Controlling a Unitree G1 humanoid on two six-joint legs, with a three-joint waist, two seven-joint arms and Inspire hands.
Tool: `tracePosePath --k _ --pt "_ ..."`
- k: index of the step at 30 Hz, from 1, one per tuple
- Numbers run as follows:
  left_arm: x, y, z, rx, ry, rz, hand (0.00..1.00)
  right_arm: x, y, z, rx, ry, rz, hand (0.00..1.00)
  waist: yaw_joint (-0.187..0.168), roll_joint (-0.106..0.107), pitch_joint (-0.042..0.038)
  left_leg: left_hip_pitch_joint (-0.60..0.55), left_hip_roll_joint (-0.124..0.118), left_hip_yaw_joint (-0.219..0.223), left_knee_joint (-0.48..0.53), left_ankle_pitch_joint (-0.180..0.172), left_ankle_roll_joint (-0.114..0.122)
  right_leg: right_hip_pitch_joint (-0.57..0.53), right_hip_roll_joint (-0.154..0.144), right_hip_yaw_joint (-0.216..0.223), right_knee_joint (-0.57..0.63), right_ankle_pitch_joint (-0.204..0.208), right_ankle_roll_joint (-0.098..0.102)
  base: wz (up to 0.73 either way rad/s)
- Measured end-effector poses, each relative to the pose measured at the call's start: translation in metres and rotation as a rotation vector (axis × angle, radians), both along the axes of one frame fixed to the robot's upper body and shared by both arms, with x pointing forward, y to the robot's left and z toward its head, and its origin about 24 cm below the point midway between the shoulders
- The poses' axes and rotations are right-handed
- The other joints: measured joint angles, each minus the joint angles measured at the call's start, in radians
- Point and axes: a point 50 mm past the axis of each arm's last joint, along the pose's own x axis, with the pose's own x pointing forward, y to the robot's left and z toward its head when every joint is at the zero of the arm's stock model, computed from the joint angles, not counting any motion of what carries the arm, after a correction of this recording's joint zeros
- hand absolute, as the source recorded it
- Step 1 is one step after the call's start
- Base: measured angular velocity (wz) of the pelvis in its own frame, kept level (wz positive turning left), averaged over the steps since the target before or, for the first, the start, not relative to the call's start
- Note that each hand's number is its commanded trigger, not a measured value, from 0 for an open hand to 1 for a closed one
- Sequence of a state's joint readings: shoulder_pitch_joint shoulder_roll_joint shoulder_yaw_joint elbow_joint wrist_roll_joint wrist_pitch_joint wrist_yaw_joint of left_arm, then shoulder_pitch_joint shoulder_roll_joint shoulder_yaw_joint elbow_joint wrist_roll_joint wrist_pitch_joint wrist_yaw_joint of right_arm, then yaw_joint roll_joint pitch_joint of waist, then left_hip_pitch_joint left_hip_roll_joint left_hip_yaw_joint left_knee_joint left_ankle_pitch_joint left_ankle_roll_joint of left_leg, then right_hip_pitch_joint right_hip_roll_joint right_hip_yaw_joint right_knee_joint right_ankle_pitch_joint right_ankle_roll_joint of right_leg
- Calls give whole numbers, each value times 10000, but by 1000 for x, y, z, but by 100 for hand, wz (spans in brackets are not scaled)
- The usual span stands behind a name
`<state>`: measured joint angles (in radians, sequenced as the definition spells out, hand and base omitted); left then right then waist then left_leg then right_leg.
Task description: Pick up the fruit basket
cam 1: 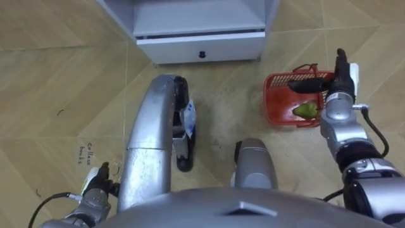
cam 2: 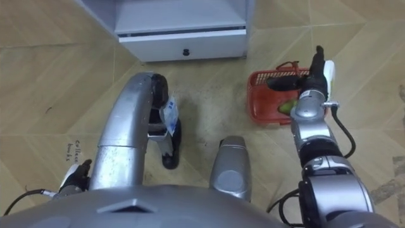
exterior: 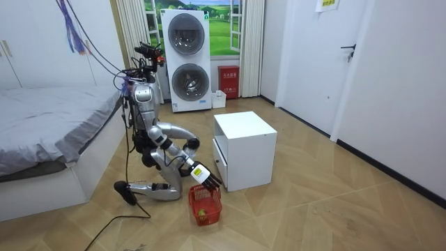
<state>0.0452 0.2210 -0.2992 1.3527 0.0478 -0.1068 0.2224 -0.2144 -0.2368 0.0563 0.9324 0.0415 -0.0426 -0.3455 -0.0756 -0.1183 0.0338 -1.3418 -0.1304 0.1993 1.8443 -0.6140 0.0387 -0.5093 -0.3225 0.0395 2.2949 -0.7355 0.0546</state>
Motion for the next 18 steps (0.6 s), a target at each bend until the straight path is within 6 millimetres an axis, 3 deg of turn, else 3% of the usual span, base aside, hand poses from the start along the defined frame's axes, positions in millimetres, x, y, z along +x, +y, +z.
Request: tracePosePath --k 11,18 --pt "0 -1 -1 -219 178 155 0 -13 -11 -12 573 818 -537 0 512 50 22 -188 146 30 -9 25 -21 -171 34 -147 -5 0 -1 3" --pt "-2 -1 -1 -480 245 498 0 -18 -25 -13 518 1164 -840 0 540 53 29 -256 149 29 -1 30 -7 -165 29 -246 -49 0 -1 3"
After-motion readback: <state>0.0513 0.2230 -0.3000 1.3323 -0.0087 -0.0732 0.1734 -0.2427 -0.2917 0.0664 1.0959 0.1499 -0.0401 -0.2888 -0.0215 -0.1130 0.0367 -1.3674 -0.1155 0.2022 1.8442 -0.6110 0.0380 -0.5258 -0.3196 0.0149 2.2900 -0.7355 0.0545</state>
